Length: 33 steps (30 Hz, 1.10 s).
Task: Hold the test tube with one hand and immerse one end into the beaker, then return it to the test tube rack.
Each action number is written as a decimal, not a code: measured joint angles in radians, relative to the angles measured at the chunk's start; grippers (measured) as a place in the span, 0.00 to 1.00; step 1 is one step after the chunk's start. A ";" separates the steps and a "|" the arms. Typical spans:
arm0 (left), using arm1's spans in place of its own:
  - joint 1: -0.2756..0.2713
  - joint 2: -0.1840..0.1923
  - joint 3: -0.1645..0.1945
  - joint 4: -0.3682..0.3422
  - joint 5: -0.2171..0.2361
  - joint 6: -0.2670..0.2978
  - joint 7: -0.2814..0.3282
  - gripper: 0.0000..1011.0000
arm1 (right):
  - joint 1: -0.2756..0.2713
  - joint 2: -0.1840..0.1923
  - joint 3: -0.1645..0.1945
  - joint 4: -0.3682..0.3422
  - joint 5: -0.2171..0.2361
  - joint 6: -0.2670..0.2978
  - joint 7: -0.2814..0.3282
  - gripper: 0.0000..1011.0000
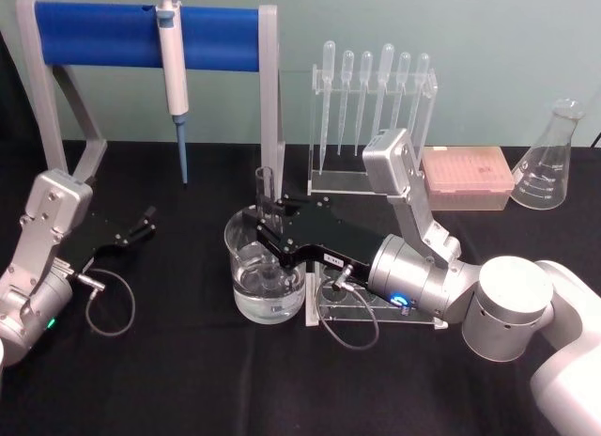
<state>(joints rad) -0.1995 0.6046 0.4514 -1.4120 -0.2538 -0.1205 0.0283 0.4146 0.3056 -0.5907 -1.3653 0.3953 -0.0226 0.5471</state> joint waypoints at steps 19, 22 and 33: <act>0.000 0.000 0.000 0.000 0.000 0.000 0.000 0.99 | 0.000 0.000 0.000 0.000 0.000 0.000 0.000 0.22; 0.000 0.000 0.000 0.000 0.000 0.000 0.000 0.99 | 0.000 0.000 0.000 0.000 0.000 0.000 0.000 0.22; 0.000 0.000 0.000 0.000 0.000 0.000 0.000 0.99 | 0.000 0.000 0.000 0.000 0.000 0.000 0.000 0.22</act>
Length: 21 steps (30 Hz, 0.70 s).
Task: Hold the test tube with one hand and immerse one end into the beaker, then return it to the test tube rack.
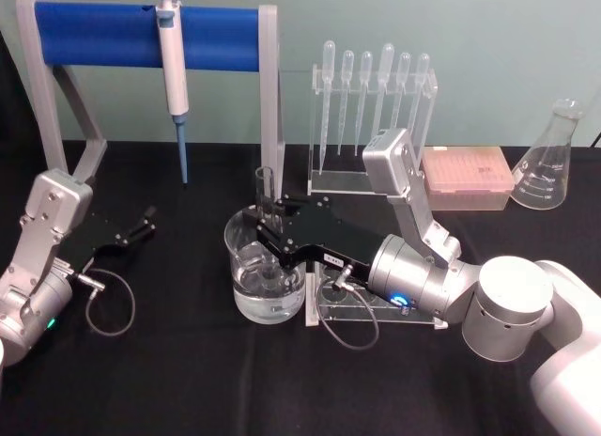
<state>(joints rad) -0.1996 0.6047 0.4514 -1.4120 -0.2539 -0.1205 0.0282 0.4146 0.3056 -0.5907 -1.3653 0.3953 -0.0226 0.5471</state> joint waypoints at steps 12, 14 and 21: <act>0.000 0.000 0.000 0.000 0.000 0.000 0.000 0.99 | 0.000 0.000 0.000 0.000 0.000 0.000 0.000 0.22; 0.000 0.000 0.000 0.000 0.000 0.000 0.000 0.99 | 0.000 0.000 0.000 0.000 0.000 0.000 0.000 0.22; 0.000 0.000 0.000 0.000 0.000 0.000 0.000 0.99 | 0.000 0.000 0.000 0.000 0.000 0.000 0.000 0.22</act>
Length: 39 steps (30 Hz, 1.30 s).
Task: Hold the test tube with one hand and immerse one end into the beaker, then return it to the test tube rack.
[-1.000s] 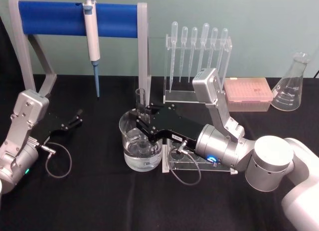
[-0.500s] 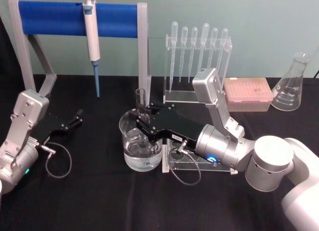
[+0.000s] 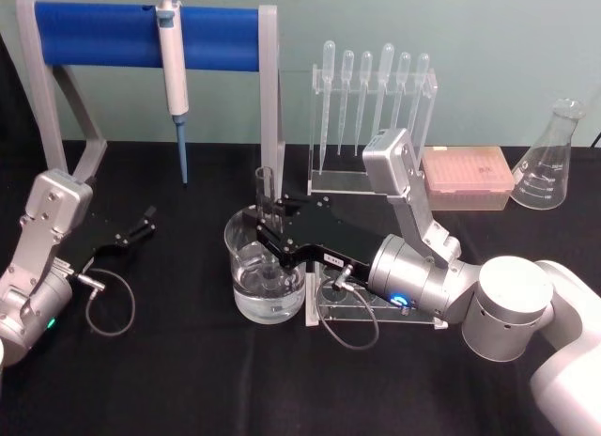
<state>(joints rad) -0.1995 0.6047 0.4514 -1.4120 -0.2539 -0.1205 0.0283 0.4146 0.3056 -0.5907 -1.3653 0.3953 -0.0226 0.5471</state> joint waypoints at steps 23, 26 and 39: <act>0.000 0.000 0.000 0.000 0.000 0.000 0.000 0.99 | 0.000 0.000 0.000 0.000 0.000 0.000 0.000 0.22; 0.000 0.000 0.000 0.000 0.000 0.000 0.000 0.99 | 0.000 0.000 0.000 0.000 0.000 0.000 0.000 0.22; 0.000 0.000 0.000 0.000 0.000 0.000 0.000 0.99 | 0.000 0.000 0.000 0.000 0.000 0.000 0.000 0.22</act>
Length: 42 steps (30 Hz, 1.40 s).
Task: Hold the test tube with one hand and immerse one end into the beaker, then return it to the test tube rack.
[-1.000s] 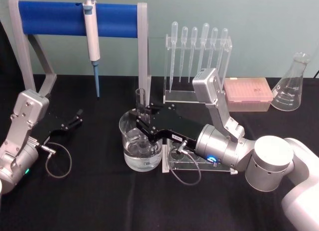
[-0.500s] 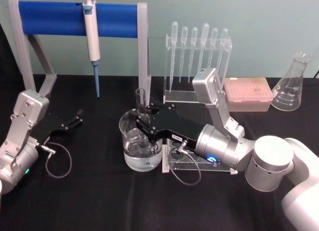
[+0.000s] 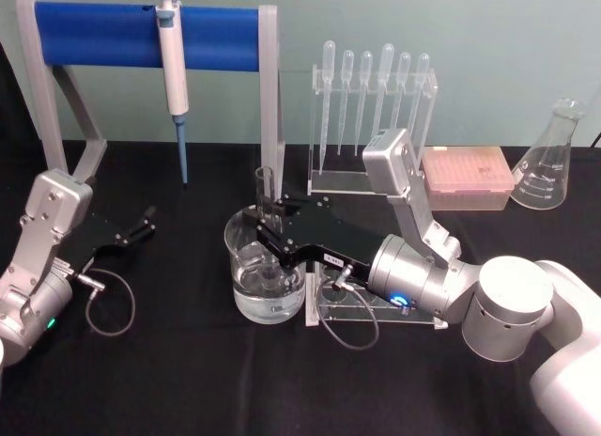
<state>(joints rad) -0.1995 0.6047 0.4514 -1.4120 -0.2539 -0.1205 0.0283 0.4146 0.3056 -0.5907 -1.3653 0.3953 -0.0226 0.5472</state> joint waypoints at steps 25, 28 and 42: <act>0.000 0.000 0.000 0.000 0.000 0.000 0.000 0.99 | -0.007 0.002 0.014 -0.032 -0.003 0.014 -0.003 0.22; 0.000 0.000 0.000 0.000 0.000 0.000 0.000 0.99 | -0.011 0.008 0.024 -0.065 0.005 0.033 -0.007 0.22; 0.000 0.000 0.000 0.000 0.000 0.000 0.000 0.99 | -0.012 0.074 0.086 -0.285 0.069 0.123 -0.048 0.22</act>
<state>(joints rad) -0.1995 0.6047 0.4514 -1.4120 -0.2539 -0.1205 0.0283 0.4022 0.3795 -0.5052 -1.6505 0.4646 0.1008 0.4991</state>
